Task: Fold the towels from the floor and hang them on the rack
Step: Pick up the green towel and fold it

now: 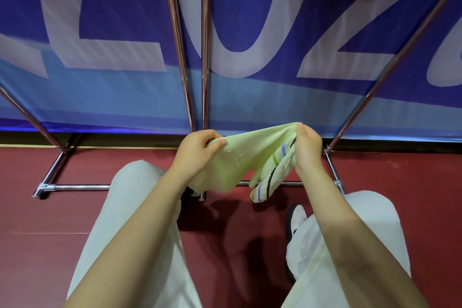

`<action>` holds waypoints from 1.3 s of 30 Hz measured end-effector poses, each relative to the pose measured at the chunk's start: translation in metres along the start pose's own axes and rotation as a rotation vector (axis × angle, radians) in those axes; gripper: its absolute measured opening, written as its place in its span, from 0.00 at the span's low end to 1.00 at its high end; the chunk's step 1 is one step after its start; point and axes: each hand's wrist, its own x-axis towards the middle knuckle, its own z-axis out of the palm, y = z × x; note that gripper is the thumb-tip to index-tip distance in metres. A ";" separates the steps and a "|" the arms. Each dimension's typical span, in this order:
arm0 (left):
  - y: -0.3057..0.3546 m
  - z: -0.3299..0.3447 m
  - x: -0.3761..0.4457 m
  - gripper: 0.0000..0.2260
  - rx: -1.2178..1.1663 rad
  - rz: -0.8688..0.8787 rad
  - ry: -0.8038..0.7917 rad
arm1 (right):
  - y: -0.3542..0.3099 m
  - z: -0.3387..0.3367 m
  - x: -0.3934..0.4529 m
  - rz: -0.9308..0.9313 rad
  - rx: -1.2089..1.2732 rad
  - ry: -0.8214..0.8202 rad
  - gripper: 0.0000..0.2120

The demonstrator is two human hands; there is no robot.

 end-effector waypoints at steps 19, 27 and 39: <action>-0.027 -0.025 -0.008 0.05 -0.392 -0.293 0.268 | 0.008 -0.021 -0.005 0.026 -0.046 -0.031 0.18; -0.016 -0.024 -0.009 0.05 -0.969 -0.470 0.348 | 0.006 -0.016 -0.010 0.048 -0.001 -0.045 0.15; 0.010 0.014 -0.011 0.08 -0.883 -0.449 0.327 | 0.001 0.007 -0.035 0.181 0.221 -0.267 0.04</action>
